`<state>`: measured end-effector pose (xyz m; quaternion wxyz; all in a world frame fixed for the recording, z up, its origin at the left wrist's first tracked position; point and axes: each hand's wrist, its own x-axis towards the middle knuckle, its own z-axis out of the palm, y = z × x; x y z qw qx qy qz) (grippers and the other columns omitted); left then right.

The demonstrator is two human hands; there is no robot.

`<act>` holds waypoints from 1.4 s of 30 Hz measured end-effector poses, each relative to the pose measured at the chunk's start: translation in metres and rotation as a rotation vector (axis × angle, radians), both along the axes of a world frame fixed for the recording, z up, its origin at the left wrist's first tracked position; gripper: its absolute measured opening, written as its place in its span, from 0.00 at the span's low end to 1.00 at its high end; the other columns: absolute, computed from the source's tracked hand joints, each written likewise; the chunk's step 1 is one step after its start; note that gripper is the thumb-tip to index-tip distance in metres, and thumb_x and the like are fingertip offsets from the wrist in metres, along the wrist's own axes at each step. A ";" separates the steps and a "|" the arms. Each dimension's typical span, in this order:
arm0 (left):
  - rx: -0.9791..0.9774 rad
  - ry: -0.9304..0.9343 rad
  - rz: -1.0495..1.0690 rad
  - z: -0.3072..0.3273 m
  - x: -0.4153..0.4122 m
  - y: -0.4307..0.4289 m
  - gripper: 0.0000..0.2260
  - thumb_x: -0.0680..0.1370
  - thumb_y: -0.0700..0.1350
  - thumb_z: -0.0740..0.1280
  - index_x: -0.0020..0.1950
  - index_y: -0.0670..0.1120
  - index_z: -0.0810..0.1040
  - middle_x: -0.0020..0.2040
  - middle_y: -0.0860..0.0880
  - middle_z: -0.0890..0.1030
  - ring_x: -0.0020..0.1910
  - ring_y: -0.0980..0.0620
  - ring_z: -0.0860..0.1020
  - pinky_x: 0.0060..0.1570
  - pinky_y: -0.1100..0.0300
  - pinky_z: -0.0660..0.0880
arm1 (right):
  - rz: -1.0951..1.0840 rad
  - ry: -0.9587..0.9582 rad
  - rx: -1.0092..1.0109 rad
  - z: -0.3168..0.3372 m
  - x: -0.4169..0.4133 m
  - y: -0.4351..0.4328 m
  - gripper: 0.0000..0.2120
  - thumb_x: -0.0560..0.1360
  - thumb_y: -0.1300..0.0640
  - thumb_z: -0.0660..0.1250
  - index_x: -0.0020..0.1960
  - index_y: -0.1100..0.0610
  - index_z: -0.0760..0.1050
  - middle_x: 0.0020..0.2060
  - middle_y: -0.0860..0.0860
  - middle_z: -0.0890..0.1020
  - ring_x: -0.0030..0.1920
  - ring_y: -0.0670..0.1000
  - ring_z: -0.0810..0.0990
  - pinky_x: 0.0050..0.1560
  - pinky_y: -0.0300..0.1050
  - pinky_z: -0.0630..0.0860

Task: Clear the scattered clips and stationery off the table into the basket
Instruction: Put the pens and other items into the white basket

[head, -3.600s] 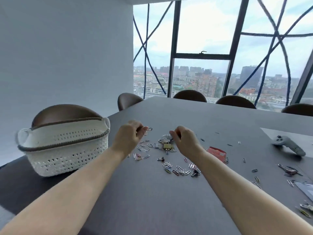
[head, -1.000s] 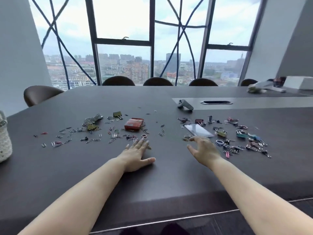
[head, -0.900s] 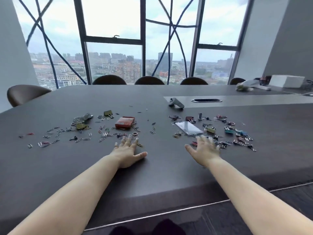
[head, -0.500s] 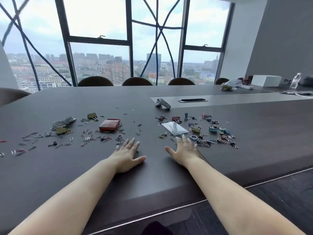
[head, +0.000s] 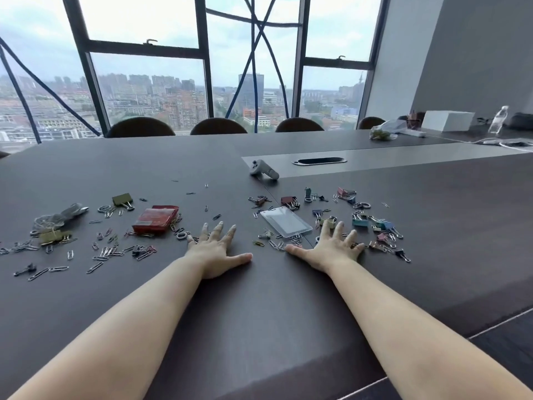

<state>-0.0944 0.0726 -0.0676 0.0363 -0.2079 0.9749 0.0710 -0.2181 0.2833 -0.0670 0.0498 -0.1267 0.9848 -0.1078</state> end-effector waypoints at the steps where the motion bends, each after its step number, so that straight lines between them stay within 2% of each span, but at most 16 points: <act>1: 0.002 0.011 0.006 0.000 -0.007 -0.002 0.40 0.70 0.73 0.53 0.75 0.58 0.41 0.78 0.51 0.40 0.76 0.46 0.36 0.70 0.35 0.39 | 0.004 0.006 -0.009 0.000 -0.008 -0.001 0.61 0.57 0.19 0.54 0.76 0.53 0.36 0.76 0.56 0.39 0.75 0.64 0.37 0.70 0.68 0.42; 5: 0.034 0.030 0.084 0.001 -0.030 -0.014 0.43 0.67 0.75 0.53 0.75 0.58 0.41 0.77 0.52 0.40 0.75 0.47 0.34 0.66 0.30 0.40 | 0.029 0.007 -0.012 0.001 -0.042 0.003 0.59 0.57 0.20 0.56 0.76 0.49 0.38 0.76 0.54 0.40 0.75 0.62 0.36 0.71 0.68 0.43; 8: 0.056 0.014 0.079 0.002 -0.045 -0.020 0.42 0.67 0.74 0.54 0.75 0.59 0.43 0.78 0.52 0.42 0.76 0.46 0.37 0.68 0.32 0.41 | 0.070 -0.007 -0.013 0.002 -0.058 0.003 0.55 0.58 0.20 0.56 0.76 0.45 0.43 0.77 0.51 0.44 0.75 0.60 0.37 0.71 0.68 0.42; 11: 0.037 0.015 0.011 0.001 -0.055 -0.022 0.38 0.71 0.72 0.54 0.75 0.58 0.48 0.78 0.52 0.46 0.77 0.47 0.42 0.72 0.38 0.43 | 0.116 0.007 -0.024 0.000 -0.064 -0.001 0.50 0.60 0.21 0.56 0.75 0.45 0.51 0.77 0.49 0.50 0.76 0.58 0.45 0.72 0.64 0.44; 13: 0.037 0.055 -0.052 0.000 -0.057 -0.023 0.35 0.73 0.69 0.55 0.76 0.55 0.52 0.78 0.52 0.50 0.77 0.49 0.46 0.74 0.46 0.45 | 0.137 0.050 -0.055 -0.001 -0.062 -0.001 0.45 0.63 0.24 0.58 0.73 0.46 0.57 0.76 0.50 0.55 0.75 0.58 0.52 0.73 0.59 0.49; 16: 0.119 0.198 -0.161 -0.002 -0.052 -0.023 0.27 0.77 0.60 0.59 0.73 0.51 0.64 0.75 0.52 0.61 0.74 0.52 0.59 0.72 0.56 0.56 | 0.192 0.110 -0.139 0.001 -0.056 -0.001 0.35 0.68 0.30 0.61 0.69 0.49 0.66 0.71 0.52 0.66 0.70 0.58 0.62 0.69 0.52 0.60; 18: 0.133 0.318 -0.213 -0.003 -0.048 -0.022 0.20 0.77 0.56 0.61 0.67 0.50 0.71 0.70 0.52 0.69 0.69 0.51 0.67 0.68 0.57 0.63 | 0.216 0.141 -0.168 0.002 -0.049 0.000 0.29 0.71 0.35 0.62 0.65 0.50 0.69 0.66 0.54 0.71 0.66 0.58 0.66 0.65 0.51 0.64; 20: 0.052 0.394 -0.203 -0.004 -0.044 -0.019 0.18 0.77 0.55 0.63 0.65 0.51 0.73 0.67 0.52 0.71 0.68 0.49 0.66 0.67 0.55 0.63 | 0.225 0.187 -0.163 0.001 -0.042 0.002 0.24 0.72 0.37 0.62 0.62 0.50 0.72 0.63 0.55 0.73 0.64 0.58 0.68 0.63 0.50 0.66; 22: -0.073 0.325 -0.102 -0.003 -0.042 -0.015 0.23 0.74 0.61 0.61 0.68 0.55 0.68 0.72 0.52 0.64 0.73 0.49 0.57 0.69 0.49 0.56 | 0.199 0.221 -0.105 0.000 -0.036 0.004 0.23 0.72 0.36 0.61 0.61 0.48 0.72 0.63 0.54 0.73 0.64 0.57 0.68 0.62 0.52 0.65; 24: -0.057 0.159 0.017 -0.001 -0.040 -0.013 0.31 0.72 0.68 0.58 0.72 0.59 0.60 0.76 0.52 0.54 0.76 0.48 0.47 0.70 0.39 0.49 | 0.149 0.192 -0.034 0.001 -0.032 0.005 0.27 0.70 0.32 0.58 0.63 0.44 0.69 0.65 0.53 0.70 0.66 0.58 0.65 0.64 0.55 0.63; 25: -0.019 0.100 0.047 0.000 -0.040 -0.013 0.32 0.71 0.70 0.56 0.72 0.60 0.58 0.76 0.52 0.53 0.76 0.47 0.46 0.69 0.36 0.48 | 0.129 0.163 -0.016 0.001 -0.030 0.005 0.29 0.69 0.30 0.57 0.65 0.43 0.68 0.66 0.53 0.68 0.67 0.58 0.63 0.64 0.56 0.62; 28: -0.033 0.117 0.033 0.001 -0.040 -0.012 0.30 0.71 0.71 0.55 0.69 0.60 0.64 0.73 0.49 0.62 0.73 0.45 0.57 0.68 0.42 0.56 | 0.146 0.166 -0.016 0.002 -0.028 0.004 0.29 0.69 0.30 0.57 0.64 0.44 0.68 0.65 0.54 0.68 0.67 0.58 0.63 0.64 0.56 0.63; 33: 0.024 0.268 -0.056 -0.001 -0.038 -0.010 0.17 0.75 0.63 0.60 0.55 0.54 0.73 0.59 0.48 0.71 0.63 0.47 0.70 0.59 0.53 0.68 | 0.195 0.187 -0.121 0.000 -0.026 0.003 0.22 0.72 0.36 0.61 0.58 0.50 0.72 0.58 0.56 0.71 0.62 0.58 0.69 0.60 0.49 0.69; 37: -0.042 0.301 -0.081 0.000 -0.036 -0.007 0.13 0.77 0.58 0.59 0.50 0.49 0.73 0.54 0.49 0.78 0.56 0.48 0.77 0.48 0.58 0.69 | 0.199 0.262 -0.111 0.000 -0.021 0.002 0.17 0.75 0.44 0.61 0.55 0.55 0.72 0.55 0.58 0.72 0.58 0.59 0.72 0.55 0.48 0.71; 39: -0.066 0.307 -0.059 0.000 -0.035 -0.004 0.13 0.77 0.57 0.60 0.49 0.48 0.74 0.53 0.48 0.81 0.54 0.47 0.77 0.47 0.58 0.68 | 0.214 0.315 -0.056 0.002 -0.017 0.001 0.12 0.76 0.52 0.60 0.56 0.57 0.72 0.56 0.58 0.74 0.58 0.60 0.73 0.54 0.48 0.71; 42: -0.100 0.310 -0.017 0.000 -0.034 -0.003 0.15 0.77 0.57 0.60 0.49 0.47 0.75 0.52 0.46 0.82 0.54 0.45 0.78 0.47 0.58 0.70 | 0.269 0.395 0.055 0.006 -0.010 -0.004 0.12 0.77 0.62 0.55 0.58 0.60 0.71 0.57 0.58 0.75 0.58 0.60 0.73 0.54 0.50 0.73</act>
